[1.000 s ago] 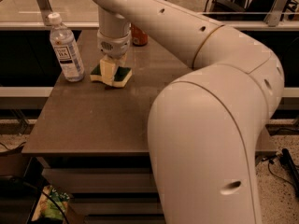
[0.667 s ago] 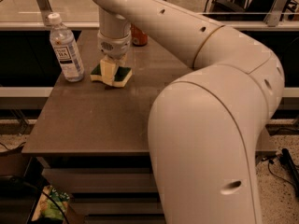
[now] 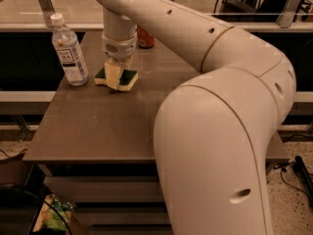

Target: Move sponge near blue plastic bottle

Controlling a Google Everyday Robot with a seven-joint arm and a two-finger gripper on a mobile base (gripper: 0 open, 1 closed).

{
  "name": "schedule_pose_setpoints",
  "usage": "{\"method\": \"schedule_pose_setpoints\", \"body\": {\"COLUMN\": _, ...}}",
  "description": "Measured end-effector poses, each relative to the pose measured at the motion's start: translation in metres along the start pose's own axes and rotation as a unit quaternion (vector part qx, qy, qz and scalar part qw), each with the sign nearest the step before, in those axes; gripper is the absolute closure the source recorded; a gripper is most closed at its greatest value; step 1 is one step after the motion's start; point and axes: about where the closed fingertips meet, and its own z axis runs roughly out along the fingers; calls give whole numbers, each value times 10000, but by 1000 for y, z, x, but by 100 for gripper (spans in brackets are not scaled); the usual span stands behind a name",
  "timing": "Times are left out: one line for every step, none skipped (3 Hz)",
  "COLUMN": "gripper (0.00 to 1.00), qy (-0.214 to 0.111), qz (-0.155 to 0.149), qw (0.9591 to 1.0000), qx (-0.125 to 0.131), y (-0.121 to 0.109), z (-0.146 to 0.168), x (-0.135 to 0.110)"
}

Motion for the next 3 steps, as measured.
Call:
{"method": "schedule_pose_setpoints", "body": {"gripper": 12, "qy": 0, "qz": 0, "qw": 10000, "qx": 0, "y": 0, "z": -1, "x": 0}}
{"method": "schedule_pose_setpoints", "body": {"gripper": 0, "qy": -1, "qz": 0, "qw": 10000, "qx": 0, "y": 0, "z": -1, "x": 0}}
{"method": "schedule_pose_setpoints", "body": {"gripper": 0, "qy": -1, "qz": 0, "qw": 10000, "qx": 0, "y": 0, "z": -1, "x": 0}}
